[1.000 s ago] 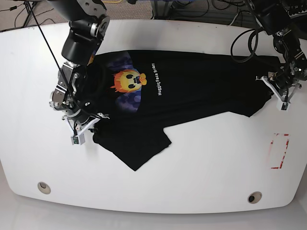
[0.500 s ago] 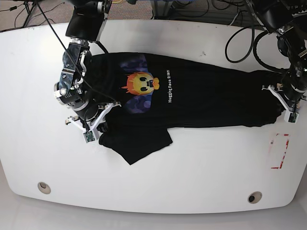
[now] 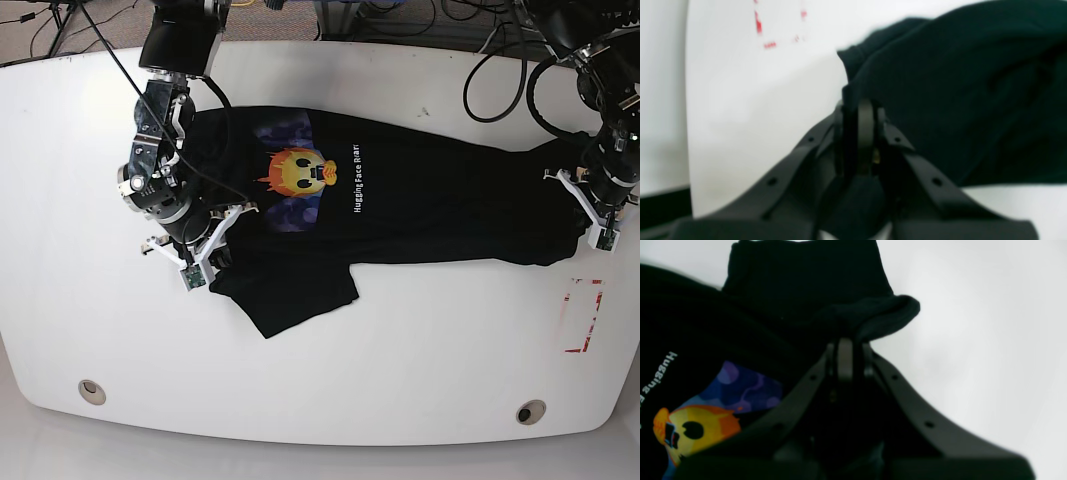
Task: Layout the t-shirt on the table in an organized manner, then fold the t-shirt properly
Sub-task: 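Pull the t-shirt side with both grippers to straighten it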
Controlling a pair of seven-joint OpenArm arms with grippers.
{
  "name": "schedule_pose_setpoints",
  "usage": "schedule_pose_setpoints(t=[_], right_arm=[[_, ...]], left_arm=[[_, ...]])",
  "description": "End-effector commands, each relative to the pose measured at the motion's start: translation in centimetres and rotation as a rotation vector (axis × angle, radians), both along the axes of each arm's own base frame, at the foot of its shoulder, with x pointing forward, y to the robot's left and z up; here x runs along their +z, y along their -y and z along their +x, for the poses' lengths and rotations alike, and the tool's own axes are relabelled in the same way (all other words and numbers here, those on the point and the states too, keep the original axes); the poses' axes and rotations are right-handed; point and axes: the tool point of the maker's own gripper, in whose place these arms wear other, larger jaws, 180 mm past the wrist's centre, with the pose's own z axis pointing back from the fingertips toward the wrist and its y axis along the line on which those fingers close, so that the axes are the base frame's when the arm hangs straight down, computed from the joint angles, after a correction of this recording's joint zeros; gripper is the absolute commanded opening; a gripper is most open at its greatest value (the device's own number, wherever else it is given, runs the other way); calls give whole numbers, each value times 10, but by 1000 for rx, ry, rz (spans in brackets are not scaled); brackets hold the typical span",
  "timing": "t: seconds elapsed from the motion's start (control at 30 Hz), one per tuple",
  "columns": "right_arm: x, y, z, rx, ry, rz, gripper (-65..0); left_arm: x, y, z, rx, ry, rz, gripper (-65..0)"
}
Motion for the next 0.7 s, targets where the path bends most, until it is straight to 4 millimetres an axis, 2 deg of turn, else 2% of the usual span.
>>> schedule_pose_setpoints(t=[0.0, 0.37, 0.57, 0.67], right_arm=[[27, 1, 12, -2, 87, 3, -650], [59, 3, 21, 0, 145, -36, -650], [84, 4, 33, 0, 209, -48, -650], [97, 12, 40, -5, 239, -80, -648]], left_arm=[[34, -6, 10, -5, 104, 44, -650], [57, -11, 18, 14, 160, 69, -650], [80, -15, 35, 36, 201, 78, -650], [92, -16, 43, 43, 227, 79, -650]])
